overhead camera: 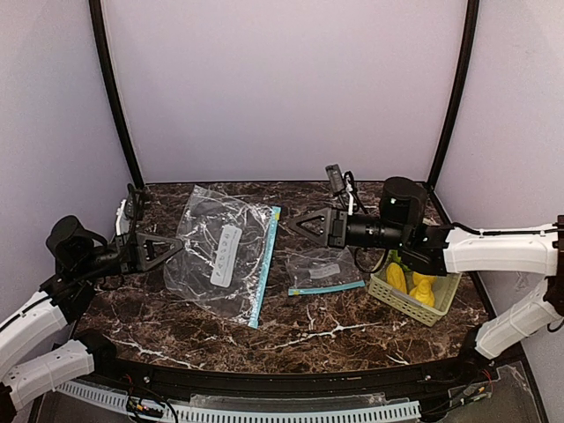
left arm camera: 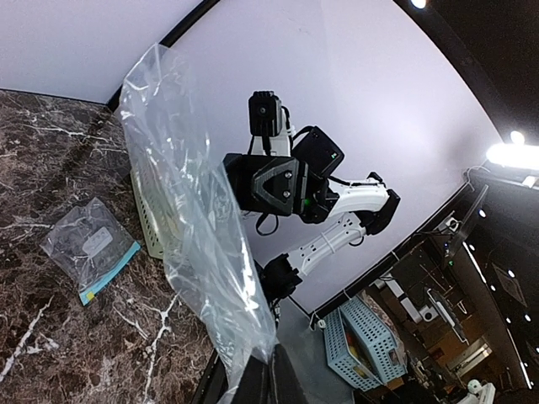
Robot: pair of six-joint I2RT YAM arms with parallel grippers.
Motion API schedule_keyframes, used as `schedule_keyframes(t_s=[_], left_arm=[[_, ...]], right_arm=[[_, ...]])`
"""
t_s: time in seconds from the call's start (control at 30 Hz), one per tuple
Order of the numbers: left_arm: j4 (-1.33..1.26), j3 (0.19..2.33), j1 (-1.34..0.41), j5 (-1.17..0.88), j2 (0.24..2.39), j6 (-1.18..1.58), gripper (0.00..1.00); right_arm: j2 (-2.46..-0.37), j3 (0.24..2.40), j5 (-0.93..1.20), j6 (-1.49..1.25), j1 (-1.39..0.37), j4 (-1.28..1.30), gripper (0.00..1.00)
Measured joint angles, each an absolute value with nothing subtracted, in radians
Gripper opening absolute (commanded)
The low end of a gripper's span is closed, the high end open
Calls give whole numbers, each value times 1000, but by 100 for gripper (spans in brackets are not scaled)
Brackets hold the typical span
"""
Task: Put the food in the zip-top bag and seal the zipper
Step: Pass from the left arm to the right
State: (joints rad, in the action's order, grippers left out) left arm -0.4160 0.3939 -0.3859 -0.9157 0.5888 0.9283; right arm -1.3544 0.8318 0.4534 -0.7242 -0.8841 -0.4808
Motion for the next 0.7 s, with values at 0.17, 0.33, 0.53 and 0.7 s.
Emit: schedule_keyframes(t_s=[0.17, 0.33, 0.53, 0.7], left_arm=[[-424, 394, -386, -928, 581, 938, 1], [-429, 394, -387, -935, 574, 947, 1], [-434, 394, -387, -938, 567, 949, 1], [-435, 394, -387, -939, 564, 951, 1]], right_arm=[[-1410, 861, 477, -739, -885, -522, 39], [-1456, 885, 480, -762, -887, -527, 40], [-1506, 899, 487, -824, -889, -548, 43], [-1555, 899, 498, -880, -893, -578, 43]])
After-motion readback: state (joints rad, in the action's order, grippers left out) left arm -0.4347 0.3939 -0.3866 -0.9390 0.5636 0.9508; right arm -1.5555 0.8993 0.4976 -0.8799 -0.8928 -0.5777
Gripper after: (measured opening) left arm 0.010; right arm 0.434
